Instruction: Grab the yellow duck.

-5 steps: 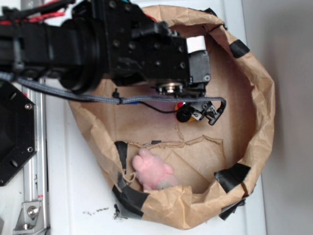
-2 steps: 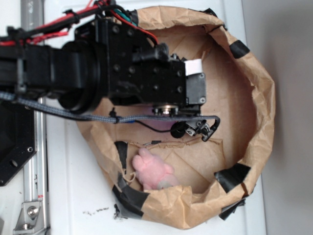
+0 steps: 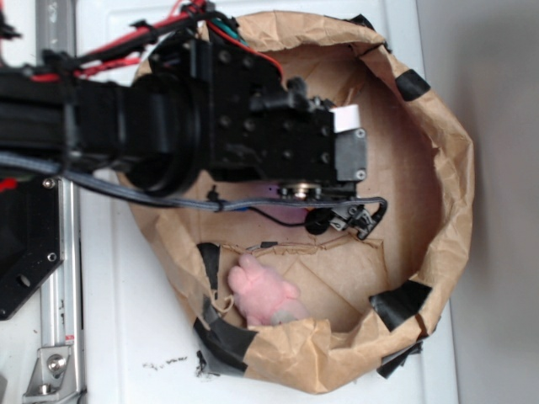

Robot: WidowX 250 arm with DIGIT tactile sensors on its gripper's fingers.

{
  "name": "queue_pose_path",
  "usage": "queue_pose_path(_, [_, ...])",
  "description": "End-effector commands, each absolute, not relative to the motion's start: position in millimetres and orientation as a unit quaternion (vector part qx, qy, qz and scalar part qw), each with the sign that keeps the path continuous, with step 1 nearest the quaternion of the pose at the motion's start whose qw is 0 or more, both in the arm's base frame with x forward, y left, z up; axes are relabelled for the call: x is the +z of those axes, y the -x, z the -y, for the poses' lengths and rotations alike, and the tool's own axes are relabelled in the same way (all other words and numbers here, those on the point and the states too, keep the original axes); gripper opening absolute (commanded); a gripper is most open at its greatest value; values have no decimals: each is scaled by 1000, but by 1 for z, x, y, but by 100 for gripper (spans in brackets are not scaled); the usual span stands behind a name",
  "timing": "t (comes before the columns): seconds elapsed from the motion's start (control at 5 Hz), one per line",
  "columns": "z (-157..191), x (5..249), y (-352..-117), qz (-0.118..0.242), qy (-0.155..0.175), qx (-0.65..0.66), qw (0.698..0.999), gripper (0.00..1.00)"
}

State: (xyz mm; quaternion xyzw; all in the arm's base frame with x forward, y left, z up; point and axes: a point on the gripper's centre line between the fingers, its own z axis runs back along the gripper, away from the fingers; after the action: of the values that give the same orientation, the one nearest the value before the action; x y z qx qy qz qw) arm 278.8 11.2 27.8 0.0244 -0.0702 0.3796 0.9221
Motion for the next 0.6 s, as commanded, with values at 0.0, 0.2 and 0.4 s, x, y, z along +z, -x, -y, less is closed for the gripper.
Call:
queue_pose_path(0.0, [-15, 22, -292, 58, -15, 384, 921, 100])
queue_pose_path(0.2, [10, 35, -294, 55, 19, 373, 926, 100])
queue_pose_path(0.4, [24, 46, -290, 68, 27, 358, 931, 100])
